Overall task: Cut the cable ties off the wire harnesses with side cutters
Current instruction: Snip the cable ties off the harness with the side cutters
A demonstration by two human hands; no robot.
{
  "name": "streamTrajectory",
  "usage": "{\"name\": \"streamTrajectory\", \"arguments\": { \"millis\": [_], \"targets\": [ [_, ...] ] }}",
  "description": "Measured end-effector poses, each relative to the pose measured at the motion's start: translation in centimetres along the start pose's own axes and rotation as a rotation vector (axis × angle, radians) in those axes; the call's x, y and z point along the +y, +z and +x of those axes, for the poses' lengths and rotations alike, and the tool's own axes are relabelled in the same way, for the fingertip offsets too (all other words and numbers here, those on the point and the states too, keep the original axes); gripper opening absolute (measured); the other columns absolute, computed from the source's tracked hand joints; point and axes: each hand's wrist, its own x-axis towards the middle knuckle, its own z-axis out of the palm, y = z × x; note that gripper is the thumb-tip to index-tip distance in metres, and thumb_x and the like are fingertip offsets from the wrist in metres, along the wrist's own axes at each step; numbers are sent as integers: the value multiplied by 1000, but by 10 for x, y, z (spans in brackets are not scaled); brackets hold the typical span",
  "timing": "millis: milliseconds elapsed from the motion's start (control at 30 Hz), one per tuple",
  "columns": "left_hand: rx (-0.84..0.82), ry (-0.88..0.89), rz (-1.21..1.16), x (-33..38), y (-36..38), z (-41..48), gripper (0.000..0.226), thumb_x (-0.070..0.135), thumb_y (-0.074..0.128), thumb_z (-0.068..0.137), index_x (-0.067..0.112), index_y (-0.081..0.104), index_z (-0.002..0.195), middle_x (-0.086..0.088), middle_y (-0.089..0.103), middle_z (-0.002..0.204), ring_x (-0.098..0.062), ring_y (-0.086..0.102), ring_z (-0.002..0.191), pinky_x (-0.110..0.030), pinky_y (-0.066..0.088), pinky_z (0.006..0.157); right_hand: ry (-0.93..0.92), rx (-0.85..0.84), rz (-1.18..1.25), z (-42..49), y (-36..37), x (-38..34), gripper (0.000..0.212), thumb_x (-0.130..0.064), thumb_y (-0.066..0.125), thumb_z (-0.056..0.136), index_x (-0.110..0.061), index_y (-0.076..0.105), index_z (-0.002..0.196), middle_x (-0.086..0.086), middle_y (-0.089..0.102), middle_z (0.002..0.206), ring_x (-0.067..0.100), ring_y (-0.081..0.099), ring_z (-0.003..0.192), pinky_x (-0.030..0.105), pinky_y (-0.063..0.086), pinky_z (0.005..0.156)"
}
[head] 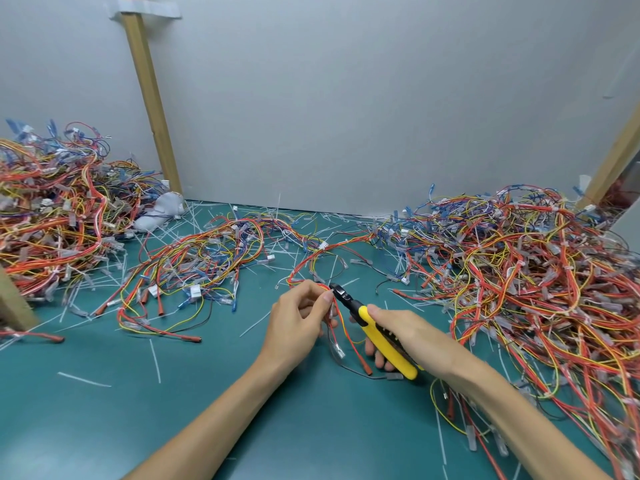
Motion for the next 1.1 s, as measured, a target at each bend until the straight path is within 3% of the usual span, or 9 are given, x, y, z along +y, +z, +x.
{"name": "streamTrajectory", "arguments": {
  "millis": [67, 167, 333, 433, 533, 633, 733, 867, 1100],
  "targets": [
    [-1, -1, 12, -1, 0, 0, 21, 13, 55, 98, 3, 58, 80, 2, 64, 63, -12, 64, 60, -22, 47, 54, -53, 64, -71, 3, 4, 4, 39, -51, 39, 100, -31, 70, 85, -4, 61, 65, 12, 58, 56, 28, 46, 52],
    [-4, 8, 29, -1, -1, 0, 22, 14, 55, 98, 3, 58, 79, 1, 64, 63, -12, 64, 60, -22, 47, 56, -110, 92, -170, 7, 4, 8, 39, -49, 37, 101, -27, 68, 92, -4, 56, 62, 10, 53, 52, 25, 43, 49],
    [-7, -23, 1, 1, 0, 0, 21, 15, 55, 98, 2, 61, 81, -1, 66, 64, -10, 64, 59, -22, 48, 54, -145, 99, -251, 6, 3, 8, 40, -48, 35, 102, -27, 66, 89, -4, 55, 61, 9, 52, 51, 26, 43, 51],
    [-32, -121, -110, 3, 2, 0, 22, 14, 51, 99, -1, 61, 86, 2, 67, 65, -11, 67, 64, -22, 49, 56, -197, 182, -329, 5, 8, 10, 32, -48, 38, 100, -39, 61, 81, -7, 55, 61, 7, 49, 53, 28, 41, 55],
    [-76, -279, -371, 8, 1, 1, 21, 10, 44, 101, 2, 56, 85, -2, 66, 66, -20, 70, 72, -27, 54, 59, -276, 309, -533, 3, 12, 13, 20, -53, 40, 96, -40, 56, 98, -12, 58, 73, 9, 51, 71, 36, 44, 67],
    [-148, -401, -568, 11, -1, 3, 23, 10, 41, 101, 8, 50, 79, -2, 57, 63, -22, 70, 68, -23, 53, 56, -302, 349, -669, 3, 12, 15, 39, -64, 38, 91, -40, 50, 120, -14, 57, 97, 12, 54, 93, 39, 47, 80],
    [-222, -427, -613, 9, -3, 4, 23, 12, 40, 101, 10, 48, 79, -1, 50, 63, -18, 62, 60, -24, 52, 58, -336, 321, -666, 4, 11, 20, 49, -64, 37, 91, -41, 42, 134, -16, 50, 104, 8, 50, 103, 34, 44, 84],
    [-241, -398, -582, 6, -3, 4, 23, 10, 40, 101, 11, 46, 80, 1, 47, 61, -16, 54, 57, -22, 48, 57, -372, 376, -693, 6, 12, 24, 49, -62, 39, 92, -39, 43, 135, -15, 49, 101, 7, 49, 99, 28, 41, 78],
    [-245, -378, -552, 6, -3, 3, 25, 8, 40, 101, 12, 46, 76, 2, 45, 61, -15, 51, 56, -21, 44, 55, -396, 463, -829, 5, 6, 20, 44, -61, 36, 87, -39, 54, 121, -9, 57, 87, 12, 55, 82, 28, 29, 60]
  ]
}}
